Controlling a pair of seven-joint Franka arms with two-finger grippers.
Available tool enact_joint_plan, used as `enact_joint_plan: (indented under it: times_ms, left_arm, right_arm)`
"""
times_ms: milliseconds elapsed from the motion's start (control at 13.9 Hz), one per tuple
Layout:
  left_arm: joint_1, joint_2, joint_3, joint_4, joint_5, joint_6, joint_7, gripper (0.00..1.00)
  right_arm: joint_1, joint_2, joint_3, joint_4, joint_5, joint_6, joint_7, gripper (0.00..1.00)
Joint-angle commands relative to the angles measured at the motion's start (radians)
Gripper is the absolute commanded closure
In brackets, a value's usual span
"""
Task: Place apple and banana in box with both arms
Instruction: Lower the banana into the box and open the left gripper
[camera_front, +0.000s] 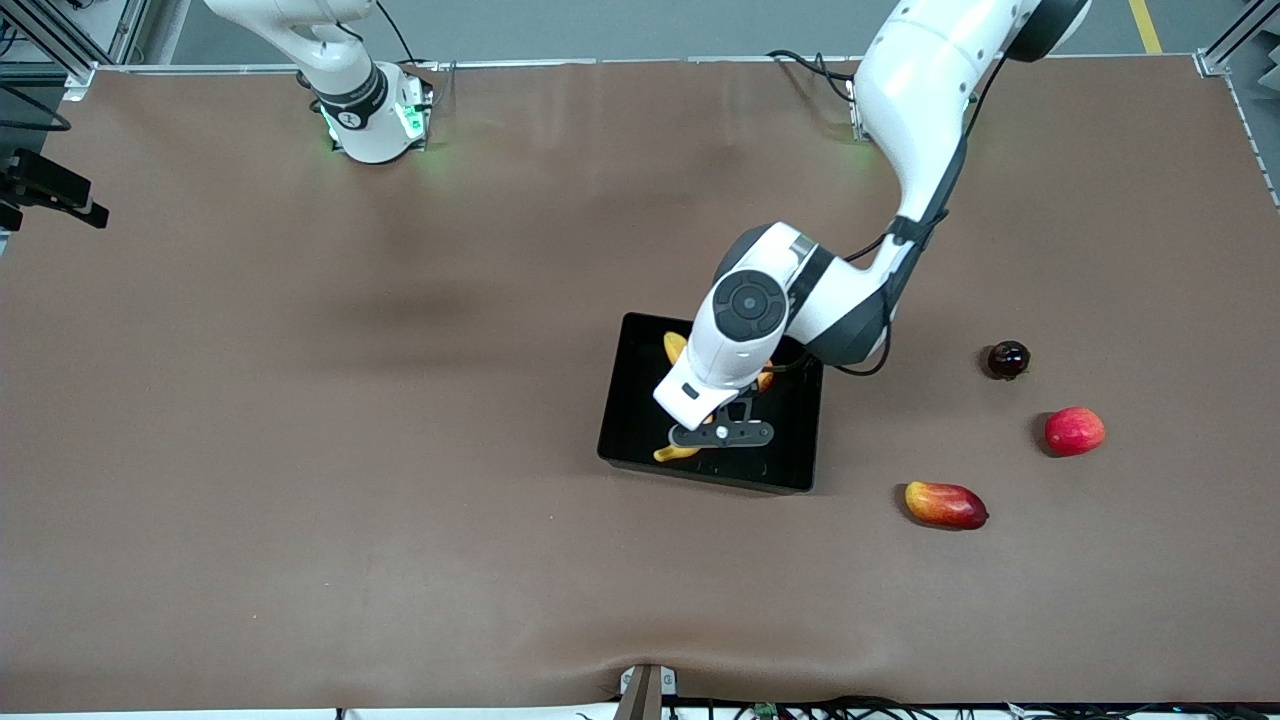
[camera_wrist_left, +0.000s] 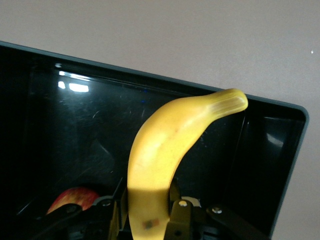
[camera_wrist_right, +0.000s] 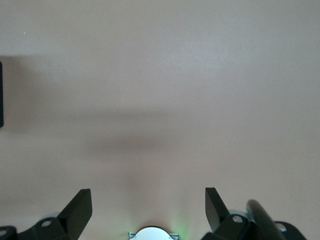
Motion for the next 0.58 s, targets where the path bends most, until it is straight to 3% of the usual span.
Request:
enact_joint_plan:
  times_ms: [0,503]
  left_arm:
    - [-0.036,0.031,0.018,0.012,0.012,0.031,-0.027,1.0]
    - [-0.062,0.053,0.018,-0.009,0.066,0.028,-0.102,1.0]
  right_arm:
    - [-0.022,-0.029,0.013,-0.025,0.023,0.003,-0.013,0.0]
    - [-0.022,-0.029,0.013,-0.025,0.023,0.005,-0.013,0.0]
